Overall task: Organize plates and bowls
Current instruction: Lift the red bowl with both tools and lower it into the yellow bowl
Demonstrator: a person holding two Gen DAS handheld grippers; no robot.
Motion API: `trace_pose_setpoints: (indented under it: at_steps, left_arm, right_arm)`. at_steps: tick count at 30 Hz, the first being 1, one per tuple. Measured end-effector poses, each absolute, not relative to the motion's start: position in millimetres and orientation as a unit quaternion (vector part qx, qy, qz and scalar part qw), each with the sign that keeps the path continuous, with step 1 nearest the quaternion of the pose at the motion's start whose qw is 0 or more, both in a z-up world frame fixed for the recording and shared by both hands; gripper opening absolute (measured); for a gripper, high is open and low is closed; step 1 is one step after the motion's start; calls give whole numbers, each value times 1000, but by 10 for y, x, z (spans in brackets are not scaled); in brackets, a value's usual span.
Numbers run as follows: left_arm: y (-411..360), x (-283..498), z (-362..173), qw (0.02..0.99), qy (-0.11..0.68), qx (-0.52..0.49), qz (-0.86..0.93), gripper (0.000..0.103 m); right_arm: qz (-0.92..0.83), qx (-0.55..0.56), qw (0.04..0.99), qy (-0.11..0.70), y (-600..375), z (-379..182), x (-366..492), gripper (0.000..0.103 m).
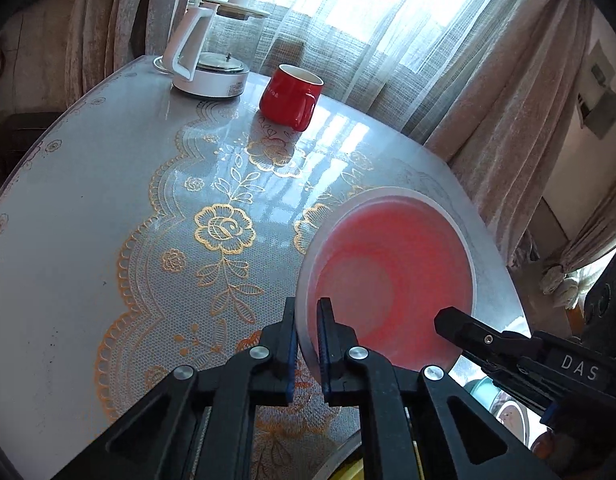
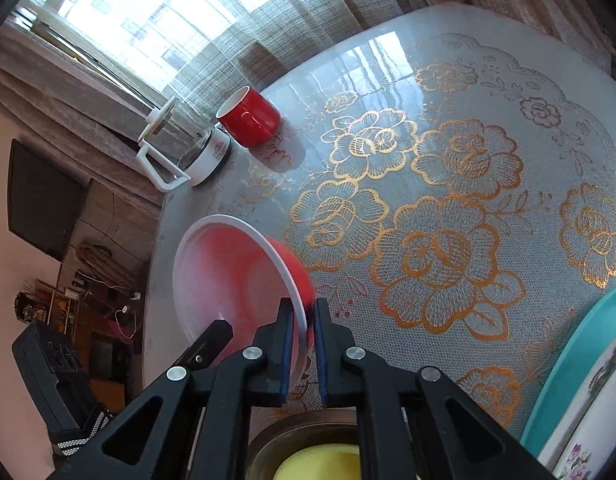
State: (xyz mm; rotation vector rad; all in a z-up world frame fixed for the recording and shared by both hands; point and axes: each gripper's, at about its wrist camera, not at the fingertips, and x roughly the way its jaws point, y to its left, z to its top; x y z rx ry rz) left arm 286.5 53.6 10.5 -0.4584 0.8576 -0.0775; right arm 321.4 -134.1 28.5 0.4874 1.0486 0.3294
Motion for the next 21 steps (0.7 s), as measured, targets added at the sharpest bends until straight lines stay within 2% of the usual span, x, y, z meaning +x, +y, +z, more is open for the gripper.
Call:
trace_pose_setpoints:
  at_steps: [13, 21]
  left_arm:
    - [369, 2152, 417, 902, 370, -209, -73, 9]
    - [233, 1835, 396, 901, 376, -194, -92, 9]
  right_arm:
    - [170, 266, 837, 447, -1634, 616, 2432, 10]
    - [166, 304, 829, 439, -1820, 544, 2010, 12]
